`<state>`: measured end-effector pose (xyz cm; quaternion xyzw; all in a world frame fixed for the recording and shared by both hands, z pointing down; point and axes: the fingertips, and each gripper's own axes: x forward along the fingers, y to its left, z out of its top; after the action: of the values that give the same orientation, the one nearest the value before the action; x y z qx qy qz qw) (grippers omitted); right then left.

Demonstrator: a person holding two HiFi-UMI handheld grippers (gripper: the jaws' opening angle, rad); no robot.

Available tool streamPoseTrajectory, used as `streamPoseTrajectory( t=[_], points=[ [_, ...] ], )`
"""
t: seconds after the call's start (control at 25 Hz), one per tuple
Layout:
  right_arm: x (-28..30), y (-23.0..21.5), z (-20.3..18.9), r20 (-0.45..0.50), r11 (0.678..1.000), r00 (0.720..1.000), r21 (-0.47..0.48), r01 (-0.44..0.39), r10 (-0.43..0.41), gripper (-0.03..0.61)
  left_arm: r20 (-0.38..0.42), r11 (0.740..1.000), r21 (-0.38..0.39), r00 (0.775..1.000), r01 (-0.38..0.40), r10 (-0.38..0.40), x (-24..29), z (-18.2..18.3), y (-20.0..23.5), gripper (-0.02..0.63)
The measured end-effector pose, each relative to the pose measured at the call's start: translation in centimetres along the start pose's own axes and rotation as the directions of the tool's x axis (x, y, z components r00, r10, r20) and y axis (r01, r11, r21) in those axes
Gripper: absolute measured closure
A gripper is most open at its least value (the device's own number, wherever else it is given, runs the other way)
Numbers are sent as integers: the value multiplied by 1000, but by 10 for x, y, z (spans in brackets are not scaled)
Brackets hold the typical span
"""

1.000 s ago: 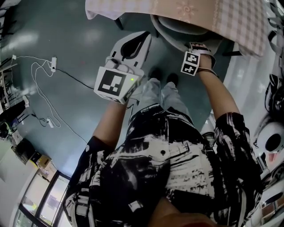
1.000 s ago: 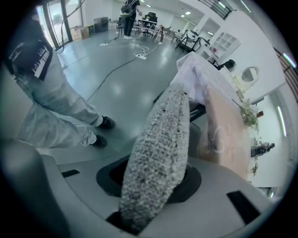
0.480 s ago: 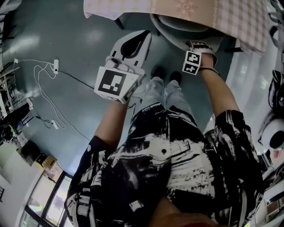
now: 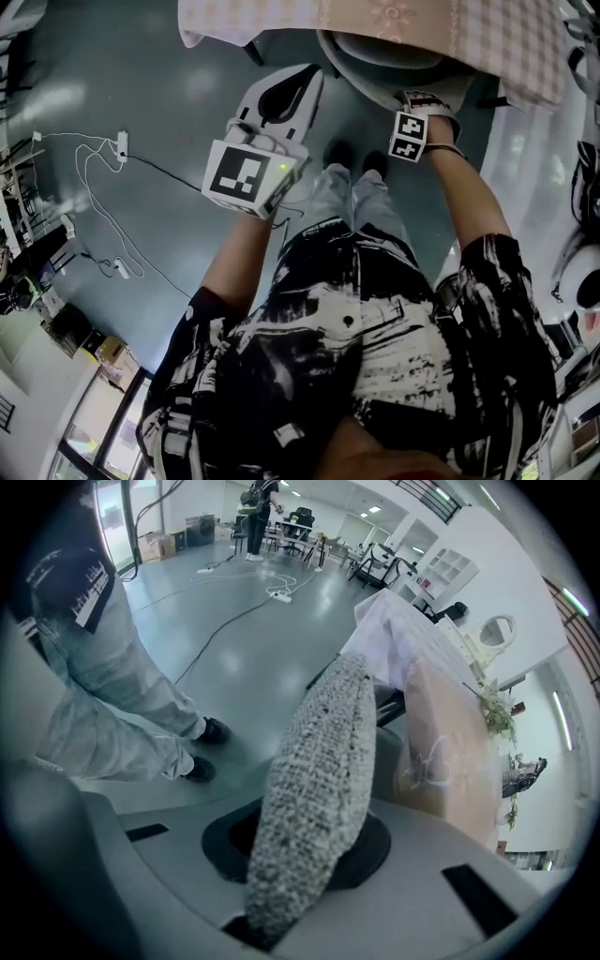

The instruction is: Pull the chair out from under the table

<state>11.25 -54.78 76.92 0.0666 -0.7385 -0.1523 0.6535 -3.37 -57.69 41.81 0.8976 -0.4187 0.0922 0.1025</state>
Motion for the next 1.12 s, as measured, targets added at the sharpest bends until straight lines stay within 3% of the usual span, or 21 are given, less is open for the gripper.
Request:
streamPoseTrajectory(
  t=[0.4, 0.8, 1.12],
  points=[
    [-13, 29, 21, -18, 996, 999, 83, -31, 33, 526, 3, 998, 29, 999, 49, -49, -10, 3, 7, 614],
    [-22, 70, 36, -28, 990, 999, 135, -34, 39, 529, 17, 989, 47, 990, 138, -139, -10, -2, -14, 614],
    [-31, 113, 32, -22, 988, 999, 151, -40, 44, 529, 25, 991, 60, 992, 122, -124, -21, -10, -53, 614]
  ],
)
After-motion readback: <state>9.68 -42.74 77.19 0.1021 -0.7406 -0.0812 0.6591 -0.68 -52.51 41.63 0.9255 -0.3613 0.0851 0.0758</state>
